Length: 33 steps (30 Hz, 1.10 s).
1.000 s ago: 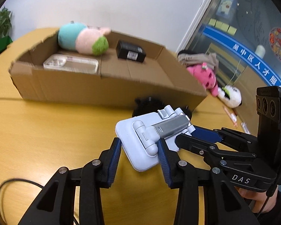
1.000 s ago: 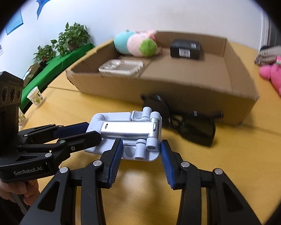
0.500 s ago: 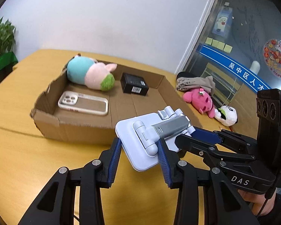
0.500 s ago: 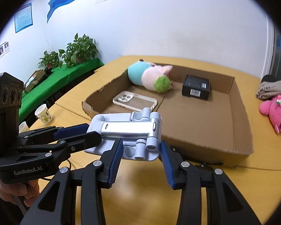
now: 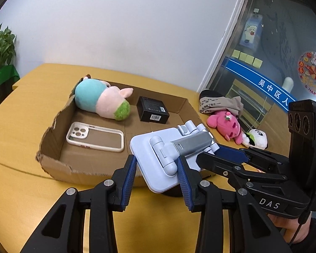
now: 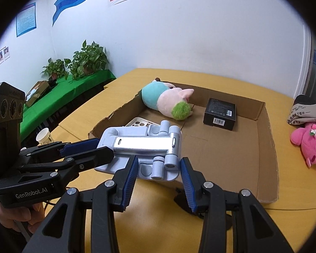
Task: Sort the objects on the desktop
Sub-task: 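Lift the white phone stand with both tools and carry it over the box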
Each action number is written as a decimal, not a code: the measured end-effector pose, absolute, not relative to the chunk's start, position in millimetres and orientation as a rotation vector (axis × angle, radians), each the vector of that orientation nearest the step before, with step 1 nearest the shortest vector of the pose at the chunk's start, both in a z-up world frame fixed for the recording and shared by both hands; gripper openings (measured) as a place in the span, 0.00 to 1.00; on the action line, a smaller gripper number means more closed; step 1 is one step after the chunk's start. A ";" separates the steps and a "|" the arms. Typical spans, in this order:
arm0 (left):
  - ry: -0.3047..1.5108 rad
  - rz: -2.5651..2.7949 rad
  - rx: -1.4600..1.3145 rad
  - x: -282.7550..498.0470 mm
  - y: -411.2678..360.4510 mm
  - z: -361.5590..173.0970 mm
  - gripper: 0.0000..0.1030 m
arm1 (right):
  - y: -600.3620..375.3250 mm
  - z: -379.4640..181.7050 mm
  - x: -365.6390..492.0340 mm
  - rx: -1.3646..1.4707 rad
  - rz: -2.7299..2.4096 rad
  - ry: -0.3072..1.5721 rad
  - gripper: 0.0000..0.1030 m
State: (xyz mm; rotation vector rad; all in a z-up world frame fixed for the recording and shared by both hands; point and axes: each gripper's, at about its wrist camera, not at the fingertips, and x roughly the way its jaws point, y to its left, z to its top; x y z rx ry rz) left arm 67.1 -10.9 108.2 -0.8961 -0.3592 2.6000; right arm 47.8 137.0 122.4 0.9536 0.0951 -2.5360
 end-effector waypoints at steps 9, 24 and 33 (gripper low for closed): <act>-0.320 2.601 -0.895 40.7 -12.2 116.9 0.40 | 140.1 124.9 24.9 0.925 -2.549 0.022 0.39; -0.180 2.538 -1.012 -43.1 -2.3 101.6 0.40 | 154.7 95.0 -44.1 0.996 -2.557 -0.167 0.39; -0.148 2.455 -1.164 -81.3 0.2 62.3 0.40 | 156.6 50.5 -75.2 1.122 -2.538 -0.259 0.39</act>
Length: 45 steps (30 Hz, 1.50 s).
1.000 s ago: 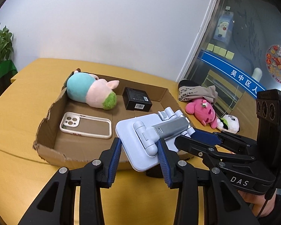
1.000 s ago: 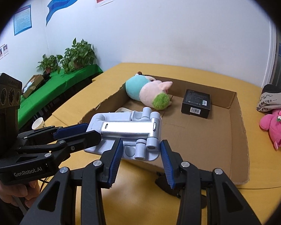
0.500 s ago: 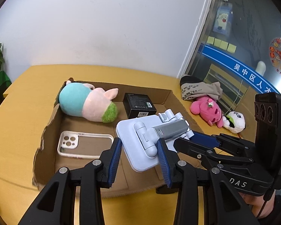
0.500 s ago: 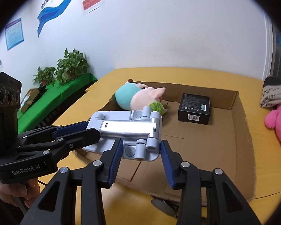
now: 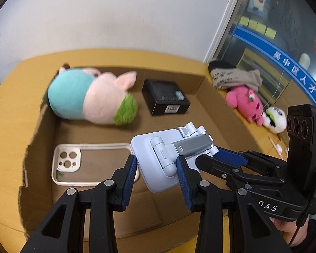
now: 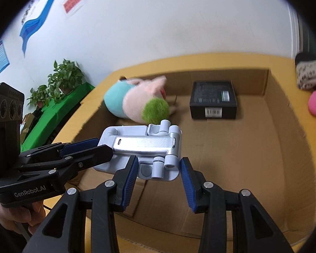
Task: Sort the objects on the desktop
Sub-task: 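Lift the white phone stand with both tools and carry it over the box, then lower the phone stand into the box beside the phone case and open both tools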
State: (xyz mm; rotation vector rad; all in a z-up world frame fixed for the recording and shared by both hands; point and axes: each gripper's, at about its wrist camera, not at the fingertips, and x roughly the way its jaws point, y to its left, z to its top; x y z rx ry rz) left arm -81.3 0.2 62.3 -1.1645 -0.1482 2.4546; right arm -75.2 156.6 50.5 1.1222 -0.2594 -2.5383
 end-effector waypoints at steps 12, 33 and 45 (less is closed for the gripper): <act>-0.213 2.396 -1.349 -93.4 -16.8 26.0 0.38 | 137.6 12.5 -92.1 1.319 -2.478 -0.321 0.39; -0.201 2.407 -1.524 -82.7 -63.4 14.4 0.38 | 80.7 -8.0 -84.5 1.515 -2.309 -0.301 0.40; -0.230 2.424 -1.567 -86.1 -78.6 6.4 0.36 | 67.4 -8.7 -90.1 1.550 -2.265 -0.272 0.42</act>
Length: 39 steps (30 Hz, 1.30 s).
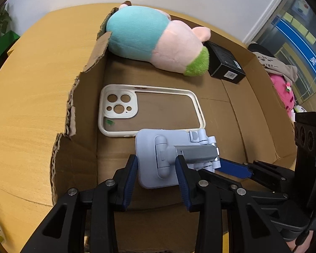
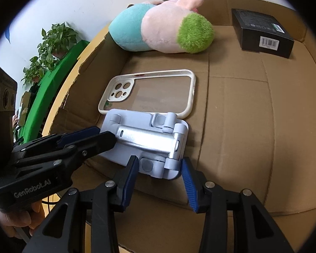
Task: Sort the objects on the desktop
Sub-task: 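Lower the phone stand into the box beside the phone case and open both tools, then withdraw both tools from the box toward the black sunglasses on the table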
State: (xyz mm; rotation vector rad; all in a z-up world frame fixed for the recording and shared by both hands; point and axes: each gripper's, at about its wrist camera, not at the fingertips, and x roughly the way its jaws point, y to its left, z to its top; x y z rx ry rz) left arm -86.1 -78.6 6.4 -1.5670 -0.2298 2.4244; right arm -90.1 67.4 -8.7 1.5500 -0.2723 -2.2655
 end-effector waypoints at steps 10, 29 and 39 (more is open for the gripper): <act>-0.180 2.574 -1.382 -49.0 -78.6 36.0 0.76 | 85.4 20.9 -64.6 1.375 -2.315 -0.309 0.75; -0.248 2.936 -0.866 45.6 -60.5 100.7 1.00 | 143.0 88.0 18.2 1.025 -2.500 -0.018 0.78; -0.147 2.958 -0.850 65.0 -30.0 110.0 1.00 | 167.4 87.9 39.1 1.011 -2.542 -0.058 0.78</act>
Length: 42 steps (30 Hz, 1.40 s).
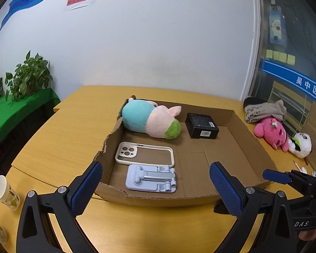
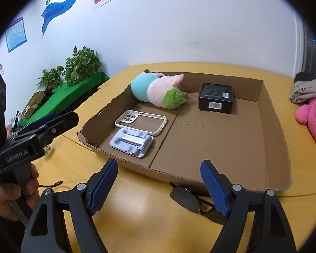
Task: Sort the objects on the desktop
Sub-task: 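Withdraw both tools from the box toward the black sunglasses on the table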
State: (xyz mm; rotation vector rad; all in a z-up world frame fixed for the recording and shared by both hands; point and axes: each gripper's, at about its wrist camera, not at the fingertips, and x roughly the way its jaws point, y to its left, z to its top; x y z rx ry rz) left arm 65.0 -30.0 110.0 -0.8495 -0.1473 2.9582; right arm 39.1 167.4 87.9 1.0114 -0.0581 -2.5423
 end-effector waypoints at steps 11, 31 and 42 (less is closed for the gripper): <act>-0.045 2.959 -0.843 70.9 2.7 112.9 1.00 | 199.2 94.2 59.0 0.991 -2.626 -0.057 0.78; -0.046 2.846 -0.933 91.7 28.3 75.1 1.00 | 276.3 38.0 65.2 1.190 -2.528 -0.121 0.78; -0.111 2.776 -1.067 104.7 31.0 34.8 1.00 | 276.4 -25.3 21.3 1.257 -2.357 -0.186 0.78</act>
